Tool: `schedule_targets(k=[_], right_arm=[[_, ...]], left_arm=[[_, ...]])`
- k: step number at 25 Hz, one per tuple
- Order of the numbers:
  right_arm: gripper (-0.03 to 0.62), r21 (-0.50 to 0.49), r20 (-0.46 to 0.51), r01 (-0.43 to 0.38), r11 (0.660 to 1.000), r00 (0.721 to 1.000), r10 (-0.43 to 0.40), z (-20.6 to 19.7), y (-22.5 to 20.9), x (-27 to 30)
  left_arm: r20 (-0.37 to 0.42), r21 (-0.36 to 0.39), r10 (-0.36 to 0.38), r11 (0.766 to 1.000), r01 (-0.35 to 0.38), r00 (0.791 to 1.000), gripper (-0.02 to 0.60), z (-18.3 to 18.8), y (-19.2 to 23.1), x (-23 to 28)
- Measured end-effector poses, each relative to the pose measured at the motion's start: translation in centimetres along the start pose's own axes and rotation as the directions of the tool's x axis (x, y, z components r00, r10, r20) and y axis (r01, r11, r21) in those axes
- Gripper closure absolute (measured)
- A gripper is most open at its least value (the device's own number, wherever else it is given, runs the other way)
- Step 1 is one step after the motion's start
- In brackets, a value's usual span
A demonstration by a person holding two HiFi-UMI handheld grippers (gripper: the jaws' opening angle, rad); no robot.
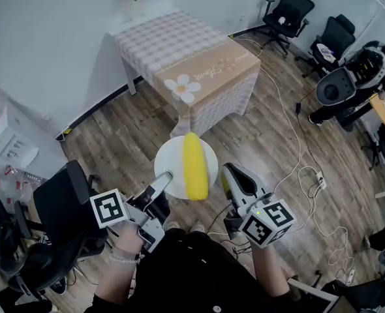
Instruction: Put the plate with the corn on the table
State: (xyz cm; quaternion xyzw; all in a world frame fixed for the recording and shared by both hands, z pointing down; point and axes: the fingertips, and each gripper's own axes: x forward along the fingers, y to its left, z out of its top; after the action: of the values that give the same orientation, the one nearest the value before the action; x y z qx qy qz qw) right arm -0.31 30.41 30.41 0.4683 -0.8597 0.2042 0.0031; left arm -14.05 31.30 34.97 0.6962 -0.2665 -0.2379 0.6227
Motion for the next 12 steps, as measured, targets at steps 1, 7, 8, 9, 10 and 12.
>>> schedule_targets(k=[1, 7, 8, 9, 10, 12], right_arm=[[0.549, 0.056, -0.009, -0.007, 0.998, 1.000, 0.007, -0.4, -0.4, 0.2], [0.466, 0.340, -0.009, -0.064, 0.938, 0.997, 0.072, -2.4, -0.8, 1.2], [0.465, 0.379, -0.005, -0.073, 0.922, 0.997, 0.081, -2.8, -0.7, 1.5], [0.465, 0.418, 0.001, -0.084, 0.905, 0.996, 0.093, -3.0, -0.6, 1.7], [0.466, 0.452, 0.006, -0.096, 0.887, 0.994, 0.105, -3.2, -0.4, 1.9], [0.467, 0.492, 0.011, -0.116, 0.863, 0.992, 0.127, -3.6, 0.1, 2.4]], left_arm=[[-0.001, 0.001, -0.002, 1.000, 0.002, 1.000, 0.541, 0.0, 0.0, 0.0], [-0.002, -0.009, -0.010, 1.000, 0.010, 1.000, 0.541, 0.4, 0.2, -0.1], [-0.002, -0.010, -0.012, 1.000, 0.012, 1.000, 0.541, 0.5, 0.2, -0.1], [-0.003, -0.010, -0.015, 1.000, 0.015, 1.000, 0.541, 0.6, 0.2, -0.1], [-0.004, -0.011, -0.018, 1.000, 0.018, 1.000, 0.541, 0.7, 0.2, -0.1], [-0.007, -0.011, -0.022, 1.000, 0.022, 1.000, 0.541, 0.8, 0.1, 0.0]])
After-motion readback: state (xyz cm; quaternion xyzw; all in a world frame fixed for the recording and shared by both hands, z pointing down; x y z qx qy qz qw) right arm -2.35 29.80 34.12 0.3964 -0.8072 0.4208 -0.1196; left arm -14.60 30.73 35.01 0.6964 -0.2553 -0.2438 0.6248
